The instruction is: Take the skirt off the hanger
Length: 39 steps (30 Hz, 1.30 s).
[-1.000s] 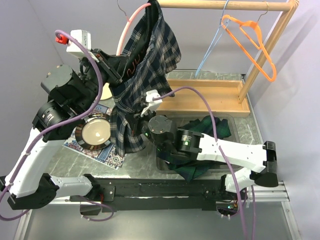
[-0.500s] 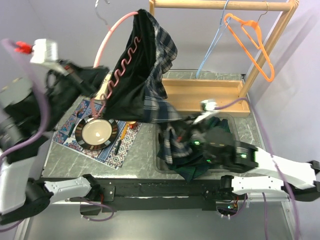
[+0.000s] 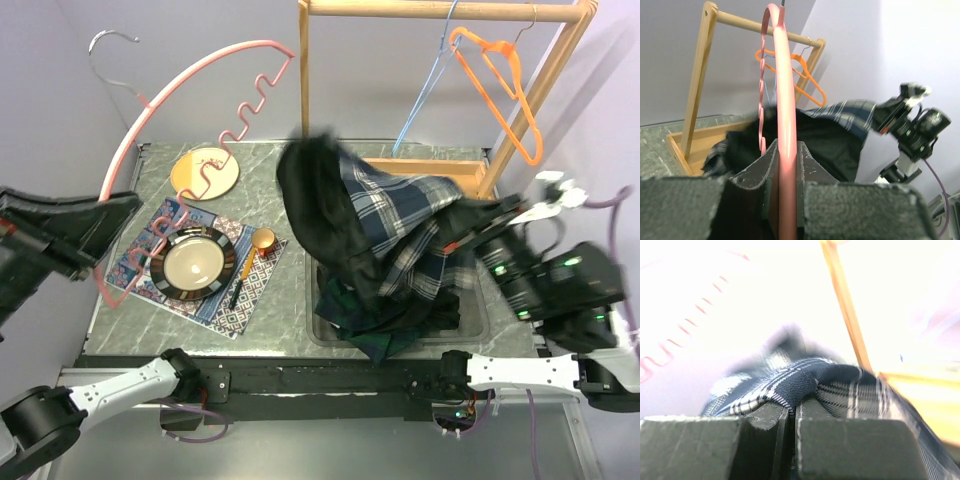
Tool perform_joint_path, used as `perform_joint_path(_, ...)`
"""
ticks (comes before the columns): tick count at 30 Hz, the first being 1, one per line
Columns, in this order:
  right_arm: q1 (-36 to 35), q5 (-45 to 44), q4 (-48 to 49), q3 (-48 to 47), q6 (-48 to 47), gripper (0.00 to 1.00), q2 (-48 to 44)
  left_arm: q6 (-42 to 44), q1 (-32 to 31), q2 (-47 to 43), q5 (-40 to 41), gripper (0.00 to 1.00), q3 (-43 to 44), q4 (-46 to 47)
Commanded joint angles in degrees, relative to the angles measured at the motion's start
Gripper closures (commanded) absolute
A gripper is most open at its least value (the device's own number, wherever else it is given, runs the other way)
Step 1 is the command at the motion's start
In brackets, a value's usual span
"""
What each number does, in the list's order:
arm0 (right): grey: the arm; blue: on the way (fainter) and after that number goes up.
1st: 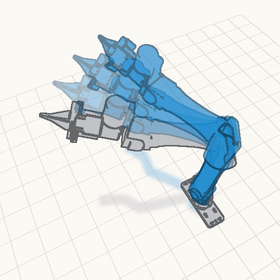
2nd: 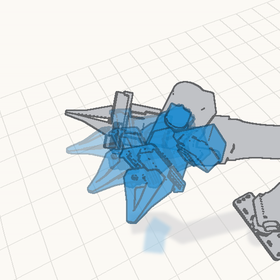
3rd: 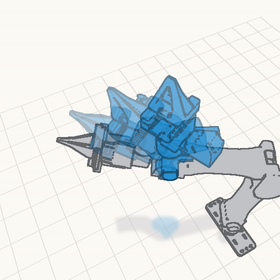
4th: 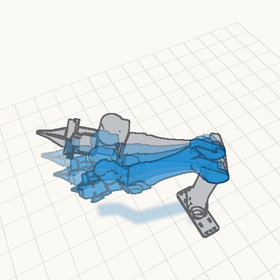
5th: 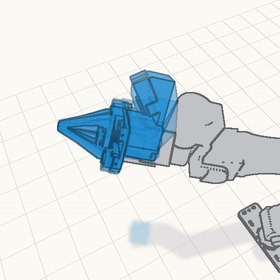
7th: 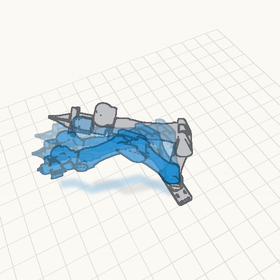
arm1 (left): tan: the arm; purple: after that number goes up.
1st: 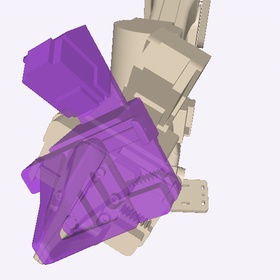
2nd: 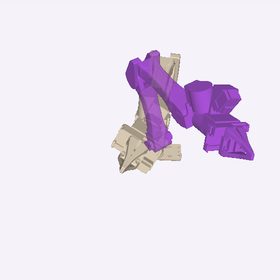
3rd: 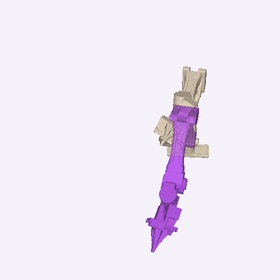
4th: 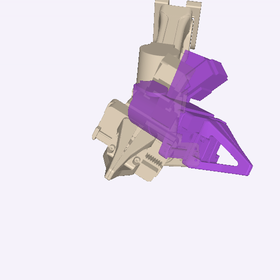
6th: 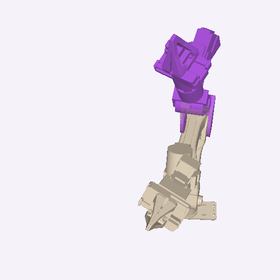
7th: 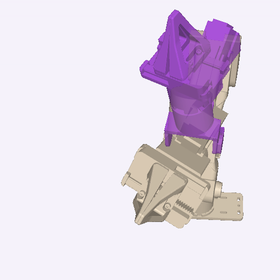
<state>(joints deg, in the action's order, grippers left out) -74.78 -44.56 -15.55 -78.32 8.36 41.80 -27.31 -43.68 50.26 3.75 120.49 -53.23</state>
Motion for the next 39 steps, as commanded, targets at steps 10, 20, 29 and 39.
perform_joint_path(10,0.08,12.74,7.46,-22.66,-17.59,1.0,7.77,0.76,0.18,-3.41,4.95,0.99,-5.52,-3.19)
perform_joint_path(20,0.08,0.26,11.68,6.94,-8.45,1.0,-2.16,3.93,0.18,-1.49,8.82,0.99,-10.53,-1.17)
perform_joint_path(29,2.18,-11.7,4.67,20.39,7.16,1.0,1.17,5.95,0.18,1.94,9.0,0.99,-13.35,3.3)
perform_joint_path(39,10.1,3.95,-11.16,40.79,52.07,1.0,11.35,8.94,0.26,4.76,12.51,0.99,-13.26,6.03)
